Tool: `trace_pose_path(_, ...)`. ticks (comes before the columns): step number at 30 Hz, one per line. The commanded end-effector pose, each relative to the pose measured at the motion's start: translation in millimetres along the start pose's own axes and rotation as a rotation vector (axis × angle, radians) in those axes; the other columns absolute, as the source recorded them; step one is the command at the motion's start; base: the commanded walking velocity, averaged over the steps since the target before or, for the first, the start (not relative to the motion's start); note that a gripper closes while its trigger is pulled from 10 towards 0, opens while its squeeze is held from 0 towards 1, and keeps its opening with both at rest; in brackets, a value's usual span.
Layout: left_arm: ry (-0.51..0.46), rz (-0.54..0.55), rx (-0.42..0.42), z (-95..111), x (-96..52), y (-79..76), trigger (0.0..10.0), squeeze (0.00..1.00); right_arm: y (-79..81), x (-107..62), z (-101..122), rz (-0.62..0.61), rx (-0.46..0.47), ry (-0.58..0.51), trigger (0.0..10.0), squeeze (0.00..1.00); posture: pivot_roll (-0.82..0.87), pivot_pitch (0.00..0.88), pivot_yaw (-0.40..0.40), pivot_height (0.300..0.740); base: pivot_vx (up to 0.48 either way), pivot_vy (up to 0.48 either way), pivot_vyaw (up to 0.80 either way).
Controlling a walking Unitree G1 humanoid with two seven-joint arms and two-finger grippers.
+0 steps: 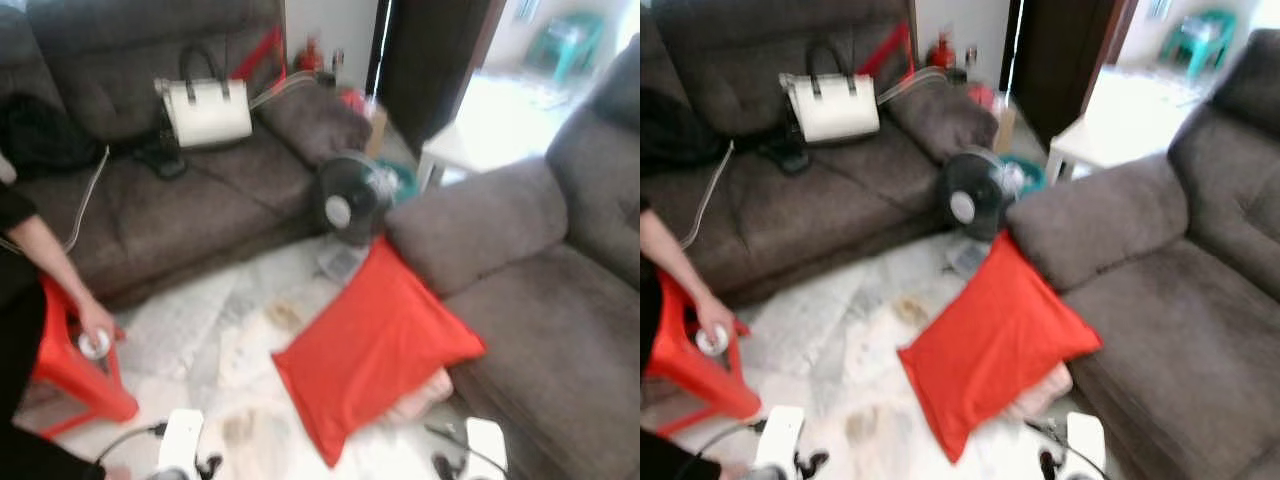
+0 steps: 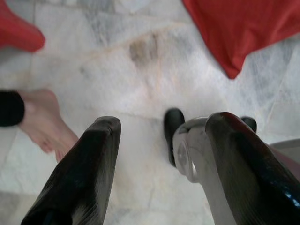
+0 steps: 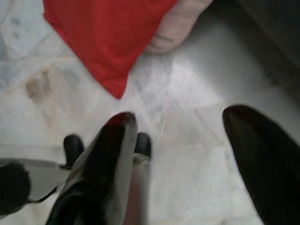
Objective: Move the pillow to the sofa from floor
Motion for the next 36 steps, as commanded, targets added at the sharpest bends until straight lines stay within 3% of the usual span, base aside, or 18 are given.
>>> trace_pose_path(1,0.019,0.006,-0.003,-4.2,-0.5,0.3,10.0,0.00,-1.6,-0.4,-0.5,-0.002,-0.003,0.000,10.0,0.00,0.11,0.062,-0.032,0.740,0.000,0.000,0.00)
trace_pose_path(10,-0.069,0.054,-0.004,3.4,-1.4,3.8,10.0,0.00,-1.8,-0.6,-0.3,-0.010,0.027,-0.016,10.0,0.00,0.11,0.067,-0.031,0.740,0.000,0.000,0.00)
trace_pose_path(16,-0.196,0.094,0.049,15.6,-4.0,6.8,10.0,0.00,0.5,-2.1,10.6,0.014,0.095,-0.153,10.0,0.00,0.11,0.072,-0.022,0.740,0.000,0.000,0.00)
trace_pose_path(23,-0.321,0.150,0.023,23.8,-9.1,10.3,10.0,0.00,0.9,-5.8,21.4,0.024,0.163,-0.297,10.0,0.00,0.10,0.067,-0.023,0.740,0.000,0.000,0.00)
trace_pose_path(24,-0.424,0.159,0.034,47.7,-9.7,9.8,10.0,0.00,1.1,-6.7,22.8,0.030,0.182,-0.323,10.0,0.00,0.10,0.064,-0.023,0.740,0.000,0.000,0.00)
trace_pose_path(25,-0.424,0.159,0.034,47.7,-9.7,9.8,10.0,0.00,1.1,-6.7,22.8,0.030,0.182,-0.323,10.0,0.00,0.10,0.064,-0.023,0.740,0.000,0.000,0.00)
trace_pose_path(26,-0.666,0.171,0.065,115.0,-17.3,6.1,10.0,0.00,1.9,-7.7,24.6,0.044,0.201,-0.351,10.0,0.00,0.10,0.061,-0.024,0.740,0.000,0.000,0.00)
trace_pose_path(28,-0.834,0.185,0.077,154.7,-31.2,0.9,10.0,0.00,13.0,-13.7,89.8,0.110,0.176,-0.606,10.0,0.00,0.10,0.053,-0.022,0.740,0.000,0.000,0.00)
trace_pose_path(30,-0.907,0.195,0.066,169.0,-40.1,1.3,10.0,0.00,23.6,-27.5,139.6,0.158,0.152,-0.808,10.0,0.00,0.10,0.045,-0.019,0.740,0.000,0.000,0.00)
trace_pose_path(33,-0.975,0.207,0.091,181.9,-49.9,4.1,10.0,0.00,28.2,-35.8,152.4,0.164,0.144,-0.888,10.0,0.00,0.10,0.037,-0.015,0.740,0.000,0.000,0.00)
trace_pose_path(36,-0.975,0.207,0.091,181.9,-49.9,4.1,10.0,0.00,28.2,-35.8,152.4,0.164,0.144,-0.888,10.0,0.00,0.10,0.037,-0.015,0.740,0.000,0.000,0.00)
Point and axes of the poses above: a point about 5 cm out from each wrist's last joint towards the gripper, its own x axis pointing out of the wrist towards the gripper, its own z axis along the axis of the wrist's last joint, y = z × x, the point moved 1 cm from there along x, pointing out of the wrist towards the gripper, and after that the axes turned 4 degrees about x, right-handed, at the moved point
